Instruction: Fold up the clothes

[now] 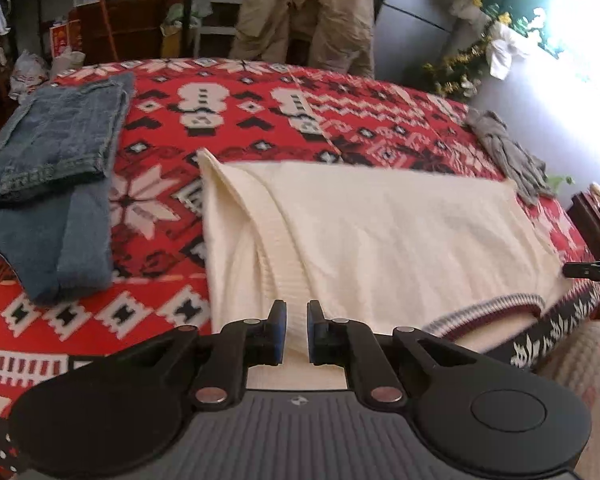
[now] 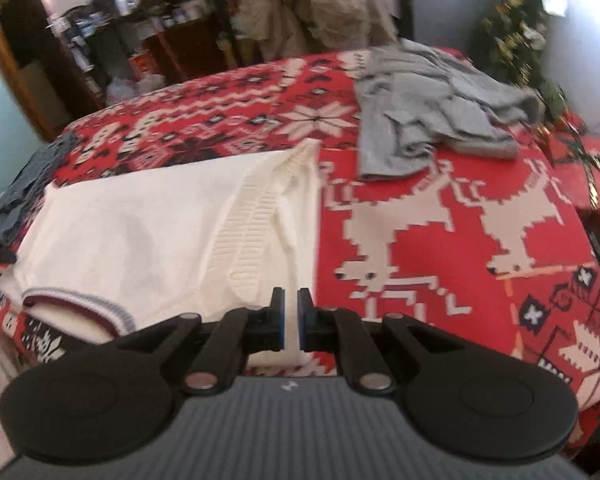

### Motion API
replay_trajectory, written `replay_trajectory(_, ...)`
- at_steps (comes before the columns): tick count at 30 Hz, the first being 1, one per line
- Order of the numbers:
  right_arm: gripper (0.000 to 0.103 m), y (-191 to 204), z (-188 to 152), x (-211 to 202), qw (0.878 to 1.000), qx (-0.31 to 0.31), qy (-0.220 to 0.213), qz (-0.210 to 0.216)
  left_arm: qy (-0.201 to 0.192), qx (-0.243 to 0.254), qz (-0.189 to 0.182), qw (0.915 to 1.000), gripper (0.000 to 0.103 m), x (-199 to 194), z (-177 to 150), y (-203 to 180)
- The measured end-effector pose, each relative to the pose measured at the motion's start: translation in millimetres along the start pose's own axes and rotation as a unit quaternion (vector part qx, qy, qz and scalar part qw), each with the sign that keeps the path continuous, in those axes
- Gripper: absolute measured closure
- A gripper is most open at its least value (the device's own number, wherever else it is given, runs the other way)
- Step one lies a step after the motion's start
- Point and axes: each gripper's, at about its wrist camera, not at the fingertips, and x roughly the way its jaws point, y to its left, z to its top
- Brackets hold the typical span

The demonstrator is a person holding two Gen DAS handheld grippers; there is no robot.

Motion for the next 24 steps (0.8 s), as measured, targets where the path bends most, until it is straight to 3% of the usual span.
replay_trajectory(3, 0.099, 7, -13, 5, 0.999, -0.022, 0.02, -0.011, 0.009, 0.022, 0.009, 0.9997, 0.094, 0, -9, -3)
replay_trajectory(9, 0.101, -10, -30, -9, 0.999, 0.029, 0.018, 0.006, 0.015, 0.01, 0.018, 0.9997, 0.094, -6, -22, 6)
replay_trajectory(13, 0.097, -6, -30, -22, 0.999, 0.032, -0.009, -0.001, 0.006, 0.022, 0.023, 0.9995, 0.094, -13, -27, 1)
replay_trajectory(16, 0.096, 14, -24, -20, 1.0, 0.003, -0.029, 0.001, -0.001, 0.046, 0.02, 0.9987, 0.094, -15, -30, -10)
replay_trajectory(20, 0.096, 40, -21, 0, 0.999, -0.043, -0.015, -0.014, 0.0, 0.063, 0.026, 0.9977, 0.094, -8, -35, -15)
replay_trajectory(24, 0.096, 42, -31, 4, 0.999, -0.051, -0.003, -0.014, -0.002, 0.047, 0.023, 0.9986, 0.094, -11, -35, -10)
